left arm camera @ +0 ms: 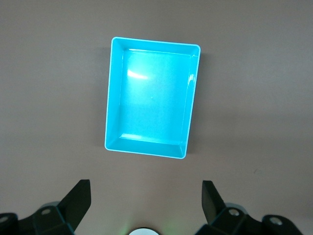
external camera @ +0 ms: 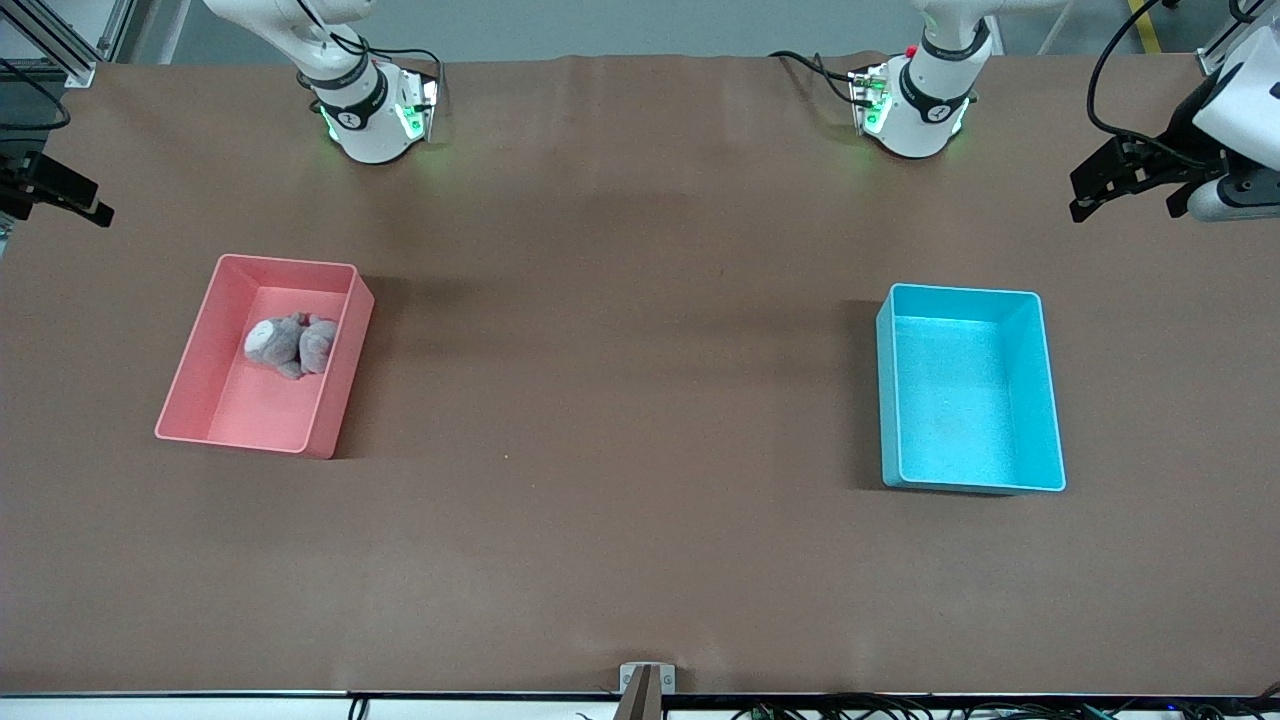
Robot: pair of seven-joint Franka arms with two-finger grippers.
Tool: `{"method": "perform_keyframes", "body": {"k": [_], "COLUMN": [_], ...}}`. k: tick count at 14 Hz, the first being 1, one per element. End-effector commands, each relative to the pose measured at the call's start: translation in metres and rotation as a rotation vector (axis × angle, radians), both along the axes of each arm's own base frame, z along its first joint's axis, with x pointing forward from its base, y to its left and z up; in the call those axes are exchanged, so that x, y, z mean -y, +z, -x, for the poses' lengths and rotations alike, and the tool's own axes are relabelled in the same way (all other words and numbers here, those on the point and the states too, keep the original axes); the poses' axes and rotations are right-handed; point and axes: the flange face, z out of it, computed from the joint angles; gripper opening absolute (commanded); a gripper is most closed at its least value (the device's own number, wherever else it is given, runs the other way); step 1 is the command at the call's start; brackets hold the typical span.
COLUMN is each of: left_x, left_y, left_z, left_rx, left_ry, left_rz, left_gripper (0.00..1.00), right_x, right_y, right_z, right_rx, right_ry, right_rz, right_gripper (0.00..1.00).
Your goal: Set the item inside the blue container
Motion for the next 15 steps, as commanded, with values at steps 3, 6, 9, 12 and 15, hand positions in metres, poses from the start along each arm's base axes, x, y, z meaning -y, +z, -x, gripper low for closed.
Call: {"method": "perform_keyframes", "body": {"k": [3, 6, 9, 12, 15], "left_x": [-0.003, -0.005, -0.003, -0.001, 0.001], "left_y": [0.003, 0.001, -0.003, -0.009, -0.018], "left_z": [-0.005, -0.006, -0.007, -0.007, -0.011], "left_rx": [0.002, 0.0, -0.011, -0.027, -0.042], "left_ry": [-0.011, -0.002, -0.011, -0.012, -0.015], "left_rz": [0.008, -0.004, -0.001, 0.008, 0.008], "left_gripper": [1.0, 1.0, 1.0, 1.0, 1.0], "right_x": [-0.009, -0.01, -0.008, -0.008, -0.005], "right_y": [0.007, 0.008, 0.008, 0.008, 0.008], "right_z": [0.008, 0.009, 0.009, 0.011, 0.012], "right_rx": [0.004, -0.007, -0.005, -0.014, -0.017], "right_ry": [0.087, 0.081, 0.073, 0.075, 0.069], "right_rz": [0.018, 0.017, 0.017, 0.015, 0.011], "right_gripper": [1.0, 1.0, 1.0, 1.0, 1.0]}}
